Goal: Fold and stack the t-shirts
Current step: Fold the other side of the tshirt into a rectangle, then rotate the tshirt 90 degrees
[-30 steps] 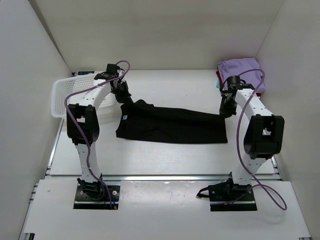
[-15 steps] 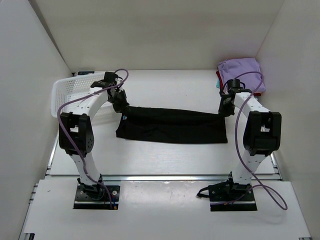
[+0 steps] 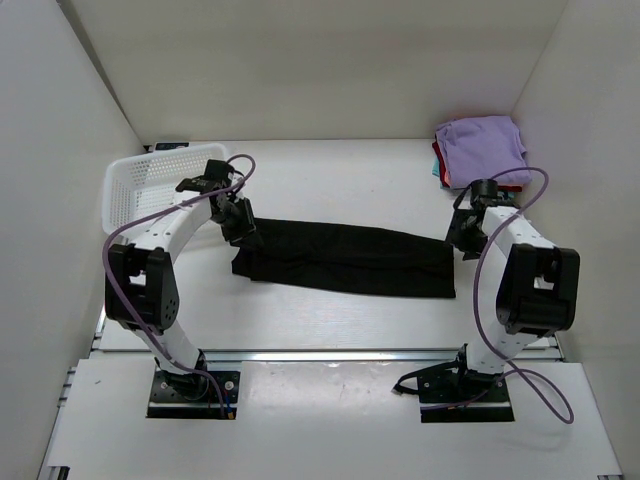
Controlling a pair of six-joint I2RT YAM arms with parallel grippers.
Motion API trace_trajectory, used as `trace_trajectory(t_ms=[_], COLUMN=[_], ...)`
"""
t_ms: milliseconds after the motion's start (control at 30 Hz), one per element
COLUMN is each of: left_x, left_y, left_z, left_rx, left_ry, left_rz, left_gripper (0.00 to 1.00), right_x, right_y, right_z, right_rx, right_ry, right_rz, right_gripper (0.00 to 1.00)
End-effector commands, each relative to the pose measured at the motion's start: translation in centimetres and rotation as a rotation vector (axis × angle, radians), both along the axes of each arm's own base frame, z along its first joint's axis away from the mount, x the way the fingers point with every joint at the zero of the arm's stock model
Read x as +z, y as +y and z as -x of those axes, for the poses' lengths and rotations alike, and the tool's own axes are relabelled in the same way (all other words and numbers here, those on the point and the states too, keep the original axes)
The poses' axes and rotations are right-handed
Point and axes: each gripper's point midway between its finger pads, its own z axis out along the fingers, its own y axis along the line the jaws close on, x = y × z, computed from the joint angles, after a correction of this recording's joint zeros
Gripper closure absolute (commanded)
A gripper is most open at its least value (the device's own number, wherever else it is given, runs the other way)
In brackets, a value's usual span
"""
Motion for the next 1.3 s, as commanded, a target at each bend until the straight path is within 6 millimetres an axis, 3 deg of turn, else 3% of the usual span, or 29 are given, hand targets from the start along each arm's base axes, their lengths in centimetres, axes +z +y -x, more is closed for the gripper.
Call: trace_trajectory(t_ms=[0,67,133,167,267,367,433,467,567,633,667,733,767,800,867,900,933,967,1000,1033,1067,1100,1133,1167,1233,1267], left_x=[2.7,3.8,4.8,5.3,4.6,2.2,-0.5,-1.1,-5.4,-6.2,-7.6,-7.7,-9.4,-8.2,-8.8,-10.6,-8.4,-8.3,-11.5,-8.4,-9.0,-10.3,-10.5,-11.9,-10.3,-11.2], left_y=[0.1,0.0,-0.4,-0.4,-3.7,-7.1,-8.5,-9.2,-9.5,-9.7,-9.4,-10.3,-9.8,-10.5,-11.5,-11.2,-11.8,-12.5,-12.0,-12.8,-13.2,-13.2,-13.6,-13.5,-14.5,-14.8], left_z=[-0.3,-0.8,-1.4,-2.0,-1.4,-0.4,0.2,0.2,0.2,-1.4,-1.7,-4.5,-4.9,-6.8,-10.4,-10.6,-12.8,-15.5,-15.4,-18.0,-19.5,-19.8,-20.3,-19.6,-20.6,-20.6], left_rx=[-0.003,-0.003,-0.009,-0.006,-0.073,-0.146,-0.140,-0.133,-0.072,-0.062,-0.067,-0.064,-0.060,-0.060,-0.060,-0.064,-0.066,-0.072,-0.060,-0.056,-0.028,0.003,0.006,0.004,-0.025,-0.025], left_ry=[-0.086,-0.113,-0.144,-0.166,-0.155,-0.124,-0.063,-0.057,0.043,0.036,0.065,0.049,0.094,0.057,0.046,0.099,0.061,0.018,0.101,0.020,0.017,0.048,0.049,0.088,-0.004,-0.018], left_rz=[-0.004,-0.018,-0.027,-0.024,0.018,-0.002,-0.004,0.000,-0.022,-0.049,-0.072,-0.077,-0.095,-0.072,-0.040,-0.048,-0.012,-0.003,-0.011,0.057,0.118,0.150,0.208,0.211,0.246,0.252], left_gripper=[0.61,0.61,0.61,0.62,0.67,0.69,0.72,0.73,0.78,0.80,0.80,0.81,0.81,0.83,0.83,0.84,0.85,0.86,0.86,0.89,0.92,0.96,0.96,0.98,1.00,1.00], right_x=[3.1,3.8,4.1,3.9,2.8,0.9,-0.6,-1.0,-2.8,-3.6,-4.0,-3.7,-3.6,-3.4,-2.5,-2.7,-2.9,-2.8,-3.2,-3.5,-3.9,-3.9,-4.1,-4.5,-4.5,-4.8], right_y=[0.2,1.1,1.9,2.9,4.8,5.8,6.1,6.0,5.9,5.3,5.3,5.4,5.8,6.5,8.4,9.2,10.0,10.9,12.0,12.6,13.5,14.4,15.7,16.8,19.4,20.7], right_z=[-2.1,-3.6,-4.8,-5.4,-6.1,-5.9,-5.2,-5.0,-3.1,-1.3,-0.3,1.7,2.3,3.5,4.9,5.7,6.9,7.3,8.4,9.3,10.2,10.6,11.4,12.0,12.7,13.1], right_rx=[0.019,0.066,0.105,0.137,0.177,0.192,0.189,0.168,0.119,0.068,0.047,0.003,-0.016,-0.037,-0.029,-0.017,-0.019,0.000,-0.009,-0.015,0.008,0.014,0.031,0.058,0.107,0.138], right_ry=[-0.158,-0.193,-0.216,-0.220,-0.201,-0.158,-0.109,-0.098,-0.014,0.058,0.094,0.130,0.140,0.163,0.180,0.195,0.222,0.223,0.245,0.257,0.269,0.259,0.267,0.264,0.259,0.255], right_rz=[0.024,-0.001,-0.022,-0.056,-0.099,-0.121,-0.128,-0.135,-0.157,-0.137,-0.136,-0.132,-0.140,-0.171,-0.196,-0.195,-0.208,-0.227,-0.243,-0.262,-0.272,-0.281,-0.294,-0.320,-0.337,-0.338], right_gripper=[0.55,0.56,0.67,0.77,0.93,0.95,0.98,1.00,1.00,1.00,1.00,1.00,1.00,0.99,1.00,1.00,1.00,1.00,1.00,1.00,1.00,1.00,1.00,1.00,1.00,1.00])
